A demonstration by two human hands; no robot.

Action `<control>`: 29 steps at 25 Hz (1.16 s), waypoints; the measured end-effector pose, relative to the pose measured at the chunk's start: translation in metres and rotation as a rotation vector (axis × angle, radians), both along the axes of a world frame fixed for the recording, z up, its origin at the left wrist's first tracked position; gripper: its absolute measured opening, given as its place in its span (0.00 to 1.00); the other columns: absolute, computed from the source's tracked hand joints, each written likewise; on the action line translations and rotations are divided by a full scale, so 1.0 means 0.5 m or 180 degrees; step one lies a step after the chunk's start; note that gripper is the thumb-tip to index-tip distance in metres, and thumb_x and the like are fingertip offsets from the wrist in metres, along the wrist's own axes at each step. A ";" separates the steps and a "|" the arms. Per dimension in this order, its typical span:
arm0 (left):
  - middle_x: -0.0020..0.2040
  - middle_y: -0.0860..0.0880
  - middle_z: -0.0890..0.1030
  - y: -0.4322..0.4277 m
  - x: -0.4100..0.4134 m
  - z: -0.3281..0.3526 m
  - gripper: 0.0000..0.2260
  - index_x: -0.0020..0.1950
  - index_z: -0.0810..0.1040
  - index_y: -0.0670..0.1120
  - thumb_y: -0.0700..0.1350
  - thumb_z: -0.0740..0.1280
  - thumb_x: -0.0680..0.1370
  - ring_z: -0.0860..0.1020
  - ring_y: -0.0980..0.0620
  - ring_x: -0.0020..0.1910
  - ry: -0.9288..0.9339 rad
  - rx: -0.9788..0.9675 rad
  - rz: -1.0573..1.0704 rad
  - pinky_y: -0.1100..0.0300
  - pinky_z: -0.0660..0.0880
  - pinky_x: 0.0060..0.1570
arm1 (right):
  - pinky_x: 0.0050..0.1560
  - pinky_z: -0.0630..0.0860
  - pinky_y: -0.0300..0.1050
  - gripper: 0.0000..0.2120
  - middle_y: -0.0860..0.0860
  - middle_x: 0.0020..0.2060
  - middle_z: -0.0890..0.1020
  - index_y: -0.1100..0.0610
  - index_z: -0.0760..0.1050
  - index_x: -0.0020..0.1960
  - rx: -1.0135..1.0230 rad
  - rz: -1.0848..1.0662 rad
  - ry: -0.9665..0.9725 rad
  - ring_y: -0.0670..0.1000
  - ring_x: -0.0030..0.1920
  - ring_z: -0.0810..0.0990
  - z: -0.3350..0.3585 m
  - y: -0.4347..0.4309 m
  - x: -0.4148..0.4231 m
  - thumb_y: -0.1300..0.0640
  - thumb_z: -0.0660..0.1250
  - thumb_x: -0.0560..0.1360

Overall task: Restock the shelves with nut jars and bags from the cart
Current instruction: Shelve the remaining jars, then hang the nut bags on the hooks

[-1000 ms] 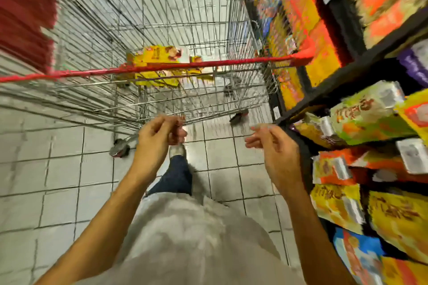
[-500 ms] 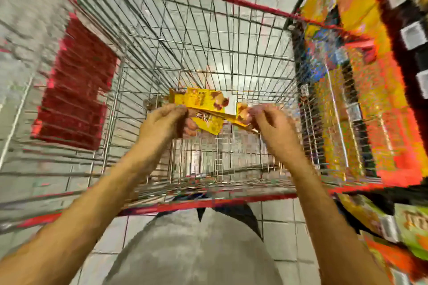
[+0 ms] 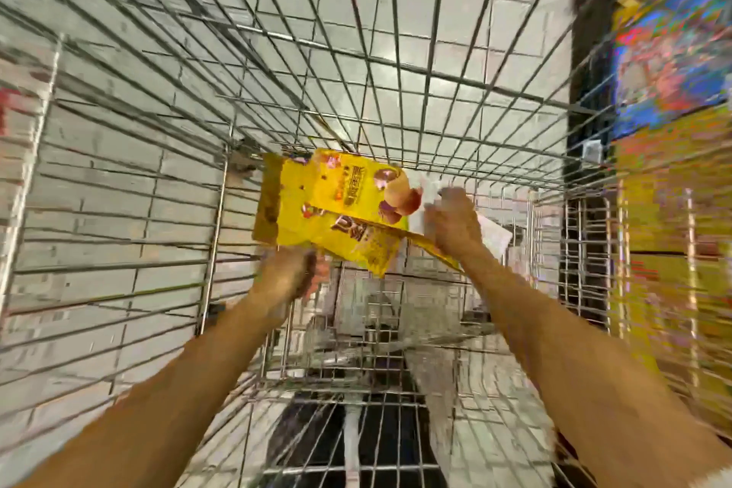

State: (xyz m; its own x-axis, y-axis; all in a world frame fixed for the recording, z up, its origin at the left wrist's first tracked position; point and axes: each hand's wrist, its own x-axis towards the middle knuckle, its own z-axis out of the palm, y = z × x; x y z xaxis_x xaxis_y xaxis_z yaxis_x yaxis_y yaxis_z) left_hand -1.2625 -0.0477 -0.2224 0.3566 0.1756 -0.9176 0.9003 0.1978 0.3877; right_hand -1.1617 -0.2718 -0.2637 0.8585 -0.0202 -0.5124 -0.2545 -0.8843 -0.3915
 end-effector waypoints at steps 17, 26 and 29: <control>0.65 0.43 0.75 -0.077 -0.057 -0.161 0.30 0.68 0.68 0.49 0.60 0.68 0.70 0.75 0.42 0.61 -0.0349 -0.0029 0.0752 0.44 0.71 0.62 | 0.36 0.67 0.25 0.15 0.46 0.37 0.79 0.45 0.70 0.35 0.1422 0.0380 0.0450 0.40 0.39 0.77 -0.038 0.077 -0.112 0.61 0.68 0.74; 0.45 0.51 0.80 -0.065 -0.110 -0.055 0.16 0.53 0.72 0.52 0.50 0.75 0.69 0.78 0.56 0.43 -0.1177 0.0191 0.0112 0.65 0.75 0.42 | 0.47 0.75 0.39 0.06 0.49 0.45 0.82 0.52 0.76 0.48 0.2679 -0.0937 0.1101 0.44 0.45 0.80 0.055 0.052 -0.179 0.55 0.66 0.71; 0.34 0.63 0.78 -0.111 -0.085 -0.038 0.06 0.44 0.72 0.57 0.50 0.68 0.74 0.78 0.67 0.35 -0.1162 0.0597 -0.0002 0.76 0.71 0.33 | 0.53 0.76 0.50 0.19 0.55 0.52 0.79 0.57 0.70 0.59 0.2772 -0.1716 0.1246 0.51 0.50 0.80 0.054 0.043 -0.146 0.52 0.64 0.70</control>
